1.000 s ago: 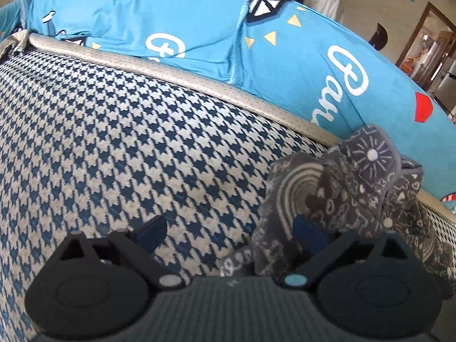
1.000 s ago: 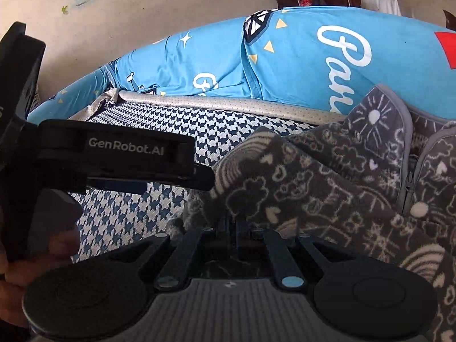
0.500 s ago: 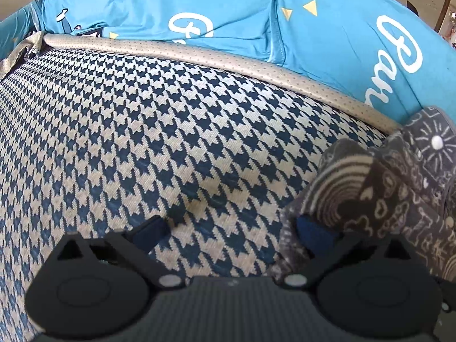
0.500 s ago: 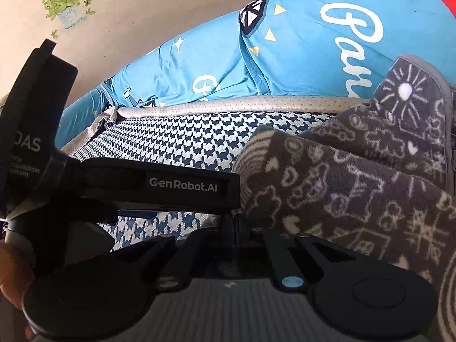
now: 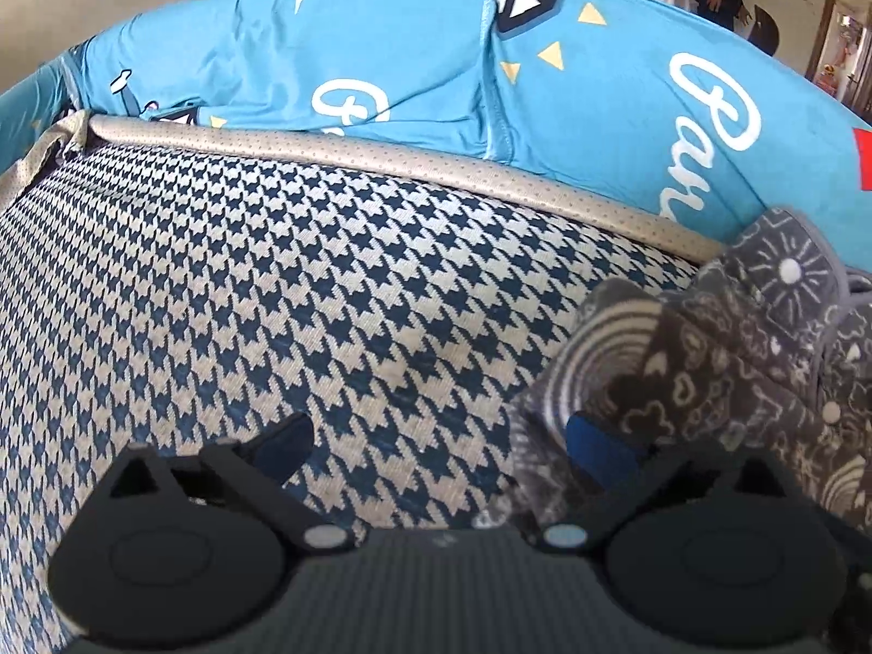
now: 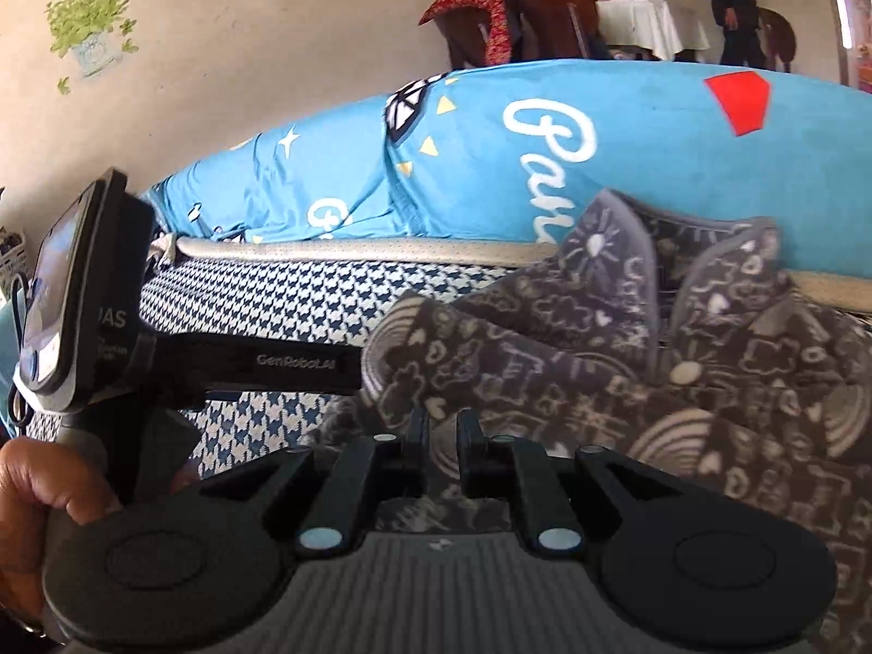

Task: Fold clothes
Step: 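Smooth the folded jacket with the right gripper near the left gripper, then grasp the gray doodle-print jacket edge with the right gripper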

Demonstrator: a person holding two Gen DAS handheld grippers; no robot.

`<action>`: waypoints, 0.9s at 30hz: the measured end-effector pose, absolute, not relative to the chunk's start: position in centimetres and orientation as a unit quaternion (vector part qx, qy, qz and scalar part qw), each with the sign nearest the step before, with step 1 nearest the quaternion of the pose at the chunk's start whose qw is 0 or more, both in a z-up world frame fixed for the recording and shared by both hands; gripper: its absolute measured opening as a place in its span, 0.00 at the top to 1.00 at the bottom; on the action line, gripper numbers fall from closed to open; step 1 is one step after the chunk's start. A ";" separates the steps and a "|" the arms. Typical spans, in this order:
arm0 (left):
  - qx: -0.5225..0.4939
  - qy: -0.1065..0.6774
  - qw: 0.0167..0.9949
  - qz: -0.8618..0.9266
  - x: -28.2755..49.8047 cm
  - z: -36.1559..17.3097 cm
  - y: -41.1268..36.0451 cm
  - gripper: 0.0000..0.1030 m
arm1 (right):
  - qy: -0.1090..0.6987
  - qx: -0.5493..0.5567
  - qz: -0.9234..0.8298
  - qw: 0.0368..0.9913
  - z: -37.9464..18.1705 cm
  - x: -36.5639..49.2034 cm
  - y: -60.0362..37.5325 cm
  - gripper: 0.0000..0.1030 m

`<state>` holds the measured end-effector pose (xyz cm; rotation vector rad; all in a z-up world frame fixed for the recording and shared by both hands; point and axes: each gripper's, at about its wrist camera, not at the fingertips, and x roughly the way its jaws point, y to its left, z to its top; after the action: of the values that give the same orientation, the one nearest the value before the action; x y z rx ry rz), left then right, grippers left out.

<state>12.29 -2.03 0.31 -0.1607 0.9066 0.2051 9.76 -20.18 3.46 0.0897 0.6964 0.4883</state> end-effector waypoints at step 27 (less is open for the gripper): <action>-0.014 0.465 0.885 0.014 9.4 -2.9 -8.3 0.00 | 0.430 0.096 0.079 0.894 1.0 6.8 -34.5 0.86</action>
<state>9.43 -8.26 -2.86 -0.0288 0.9674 0.0289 6.76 -34.55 1.00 0.1986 0.8917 0.1630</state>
